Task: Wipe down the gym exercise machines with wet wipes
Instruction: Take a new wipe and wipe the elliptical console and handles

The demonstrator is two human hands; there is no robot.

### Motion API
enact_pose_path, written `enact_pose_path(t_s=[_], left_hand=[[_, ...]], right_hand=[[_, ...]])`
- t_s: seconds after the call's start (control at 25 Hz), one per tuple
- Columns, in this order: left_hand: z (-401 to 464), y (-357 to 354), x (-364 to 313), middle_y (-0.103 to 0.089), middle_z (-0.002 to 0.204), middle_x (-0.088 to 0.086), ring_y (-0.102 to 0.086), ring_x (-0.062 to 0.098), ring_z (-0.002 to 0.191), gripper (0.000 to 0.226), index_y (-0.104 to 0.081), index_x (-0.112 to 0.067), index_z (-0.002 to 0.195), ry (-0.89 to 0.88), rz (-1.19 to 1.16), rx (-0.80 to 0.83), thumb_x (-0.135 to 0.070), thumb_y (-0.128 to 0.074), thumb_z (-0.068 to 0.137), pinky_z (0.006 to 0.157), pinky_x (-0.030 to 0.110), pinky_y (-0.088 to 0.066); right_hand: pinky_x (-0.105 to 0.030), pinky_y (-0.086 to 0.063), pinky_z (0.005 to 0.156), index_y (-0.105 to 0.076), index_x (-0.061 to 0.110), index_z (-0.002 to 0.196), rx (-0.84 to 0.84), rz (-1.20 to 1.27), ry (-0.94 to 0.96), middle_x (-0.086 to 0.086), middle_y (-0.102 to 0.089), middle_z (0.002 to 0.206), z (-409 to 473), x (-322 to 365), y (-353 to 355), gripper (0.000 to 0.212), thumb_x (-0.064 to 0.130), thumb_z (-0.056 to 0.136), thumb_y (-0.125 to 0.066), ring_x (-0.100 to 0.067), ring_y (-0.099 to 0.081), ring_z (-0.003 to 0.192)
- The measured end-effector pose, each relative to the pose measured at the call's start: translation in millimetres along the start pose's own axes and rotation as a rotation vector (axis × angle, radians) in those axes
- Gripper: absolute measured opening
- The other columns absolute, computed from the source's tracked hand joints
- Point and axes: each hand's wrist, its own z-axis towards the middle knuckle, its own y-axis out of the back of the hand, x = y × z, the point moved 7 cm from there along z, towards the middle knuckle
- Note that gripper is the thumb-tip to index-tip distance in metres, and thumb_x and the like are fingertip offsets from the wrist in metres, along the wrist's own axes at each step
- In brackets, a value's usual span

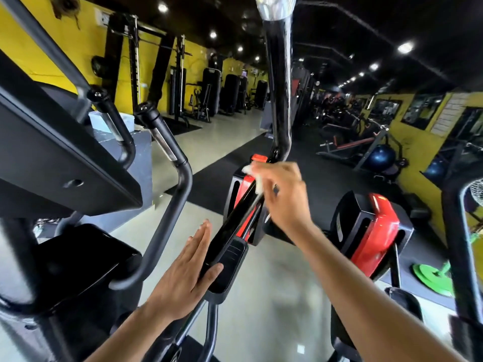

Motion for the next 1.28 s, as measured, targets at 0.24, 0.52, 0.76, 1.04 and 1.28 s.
enact_pose_path(t_s=[0.24, 0.52, 0.76, 1.04, 1.28], left_hand=[[82.2, 6.8, -24.3, 0.022, 0.171, -0.015, 0.013, 0.004, 0.158, 0.085, 0.018, -0.026, 0.163, -0.103, 0.011, 0.016, -0.061, -0.034, 0.105, 0.131, 0.037, -0.011], [118.5, -7.4, -39.0, 0.028, 0.168, -0.017, 0.013, 0.003, 0.158, 0.094, 0.023, -0.034, 0.161, -0.139, 0.071, 0.006, -0.051, -0.051, 0.105, 0.124, 0.041, -0.035], [115.0, -5.9, -38.3, 0.028, 0.168, -0.019, 0.014, 0.001, 0.157, 0.093, 0.022, -0.032, 0.162, -0.130, 0.088, 0.011, -0.052, -0.049, 0.105, 0.125, 0.040, -0.033], [114.5, -5.8, -40.6, 0.030, 0.166, -0.023, 0.012, 0.000, 0.157, 0.094, 0.021, -0.032, 0.162, -0.115, 0.083, 0.032, -0.048, -0.052, 0.104, 0.126, 0.037, -0.029], [114.2, -6.2, -39.5, 0.028, 0.167, -0.023, 0.010, 0.000, 0.157, 0.095, 0.020, -0.033, 0.162, -0.109, 0.086, 0.036, -0.047, -0.054, 0.103, 0.125, 0.038, -0.033]], right_hand=[[-0.040, -0.056, 0.072, -0.074, 0.012, 0.108, -0.453, -0.004, -0.011, 0.001, -0.063, 0.105, 80.8, -10.2, 93.1, 0.021, 0.001, 0.091, -0.067, -0.012, -0.062, 0.092], [-0.021, -0.048, 0.075, -0.075, 0.004, 0.097, -0.533, -0.073, 0.412, -0.009, -0.064, 0.099, 144.5, 92.7, 91.2, 0.009, 0.001, 0.091, -0.069, -0.016, -0.059, 0.089], [-0.019, -0.051, 0.077, -0.068, 0.002, 0.093, -0.237, -0.210, 0.347, -0.009, -0.059, 0.099, 118.1, 30.3, 55.1, 0.010, -0.005, 0.086, -0.068, -0.017, -0.060, 0.090], [-0.025, -0.052, 0.070, -0.066, 0.018, 0.083, -0.002, -0.046, -0.361, 0.006, -0.065, 0.092, 41.6, -88.6, 14.4, 0.011, 0.007, 0.082, -0.069, -0.011, -0.062, 0.077], [-0.036, -0.060, 0.079, -0.071, 0.024, 0.085, 0.123, 0.045, -0.588, 0.006, -0.073, 0.088, 27.7, -100.2, 20.3, 0.013, 0.011, 0.083, -0.071, -0.012, -0.070, 0.083]])
